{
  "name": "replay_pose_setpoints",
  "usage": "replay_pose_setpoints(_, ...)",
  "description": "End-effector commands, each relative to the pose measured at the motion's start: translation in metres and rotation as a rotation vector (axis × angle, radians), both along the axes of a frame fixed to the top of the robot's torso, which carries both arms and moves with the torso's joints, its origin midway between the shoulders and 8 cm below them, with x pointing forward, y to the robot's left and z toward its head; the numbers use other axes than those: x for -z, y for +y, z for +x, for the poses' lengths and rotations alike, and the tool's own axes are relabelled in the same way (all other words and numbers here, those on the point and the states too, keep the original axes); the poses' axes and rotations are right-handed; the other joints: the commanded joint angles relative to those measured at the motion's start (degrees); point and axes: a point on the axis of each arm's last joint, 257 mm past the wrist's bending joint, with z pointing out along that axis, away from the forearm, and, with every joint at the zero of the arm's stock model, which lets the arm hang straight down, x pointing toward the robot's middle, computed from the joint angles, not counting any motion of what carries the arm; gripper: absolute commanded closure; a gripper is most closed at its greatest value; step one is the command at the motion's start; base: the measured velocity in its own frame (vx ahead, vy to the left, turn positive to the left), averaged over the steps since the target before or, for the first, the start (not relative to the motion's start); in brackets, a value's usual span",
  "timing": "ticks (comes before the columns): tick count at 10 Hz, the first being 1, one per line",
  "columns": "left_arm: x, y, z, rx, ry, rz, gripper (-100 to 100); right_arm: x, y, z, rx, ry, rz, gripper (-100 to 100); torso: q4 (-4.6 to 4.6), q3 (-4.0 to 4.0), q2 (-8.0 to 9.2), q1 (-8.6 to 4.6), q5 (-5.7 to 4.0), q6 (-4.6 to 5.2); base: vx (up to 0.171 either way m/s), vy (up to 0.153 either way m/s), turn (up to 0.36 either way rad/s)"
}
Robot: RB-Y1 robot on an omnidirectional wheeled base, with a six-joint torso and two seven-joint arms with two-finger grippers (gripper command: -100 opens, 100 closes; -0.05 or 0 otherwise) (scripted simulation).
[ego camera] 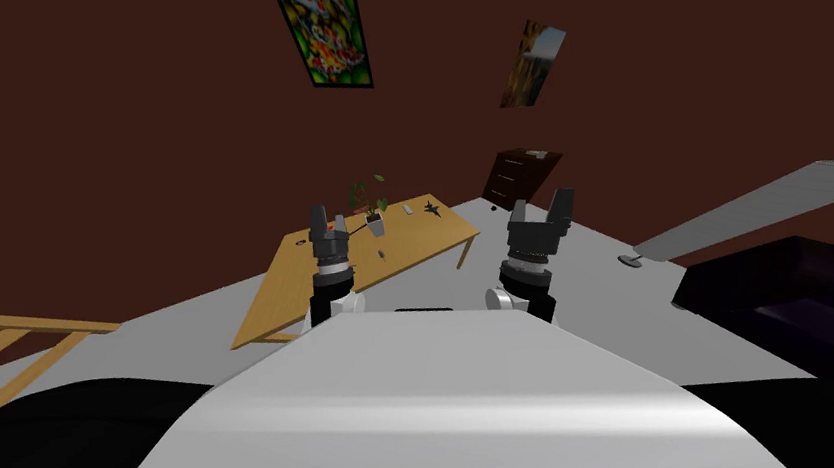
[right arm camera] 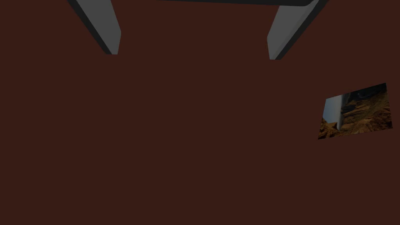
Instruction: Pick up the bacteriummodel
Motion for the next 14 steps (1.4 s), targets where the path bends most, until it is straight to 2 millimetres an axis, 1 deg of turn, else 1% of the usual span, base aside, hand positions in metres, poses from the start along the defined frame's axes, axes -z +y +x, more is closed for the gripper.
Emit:
replay_pose_setpoints(1, 0.006, -0.004, 0.004, 0.017, 0.025, 0.031, -100, 0.0, 0.0, 0.0, 0.0, 0.0, 0.0, 0, 0.0, 0.0, 0.0, 0.0, 0.0, 0.0, 0.003, -0.005, -0.011)
replay_pose_setpoints(4, 0.029, -0.008, 0.02, 0.044, 0.105, 0.08, -100, 0.0, 0.0, 0.0, 0.0, 0.0, 0.0, 0, -0.01, -0.02, -0.03, -0.03, -0.01, 0.0, 0.009, -0.014, -0.02)
replay_pose_setpoints(7, 0.063, -0.006, 0.042, 0.051, 0.219, 0.099, -100, 0.0, 0.0, 0.0, 0.0, 0.0, 0.0, 0, -0.02, -0.05, -0.09, -0.07, -0.01, 0.01, 0.02, -0.02, -0.029)
replay_pose_setpoints(8, 0.063, -0.006, 0.042, 0.051, 0.219, 0.099, -100, 0.0, 0.0, 0.0, 0.0, 0.0, 0.0, 0, -0.02, -0.06, -0.1, -0.08, -0.01, 0.0, 0.014, -0.019, -0.011)
replay_pose_setpoints(12, 0.118, 0.002, 0.071, 0.047, 0.393, 0.1, -100, 0.0, 0.0, 0.0, 0.0, 0.0, 0.0, 0, -0.02, -0.06, -0.1, -0.09, -0.02, 0.0, 0.018, -0.024, -0.035)
replay_pose_setpoints(13, 0.118, 0.002, 0.071, 0.047, 0.395, 0.1, -100, 0.0, 0.0, 0.0, 0.0, 0.0, 0.0, 0, -0.02, -0.06, -0.1, -0.1, -0.02, 0.0, 0.014, -0.018, -0.006)
replay_pose_setpoints(14, 0.133, 0.004, 0.077, 0.045, 0.44, 0.1, -100, 0.0, 0.0, 0.0, 0.0, 0.0, 0.0, 0, -0.02, -0.04, -0.07, -0.07, -0.02, -0.01, 0.011, -0.012, -0.02)
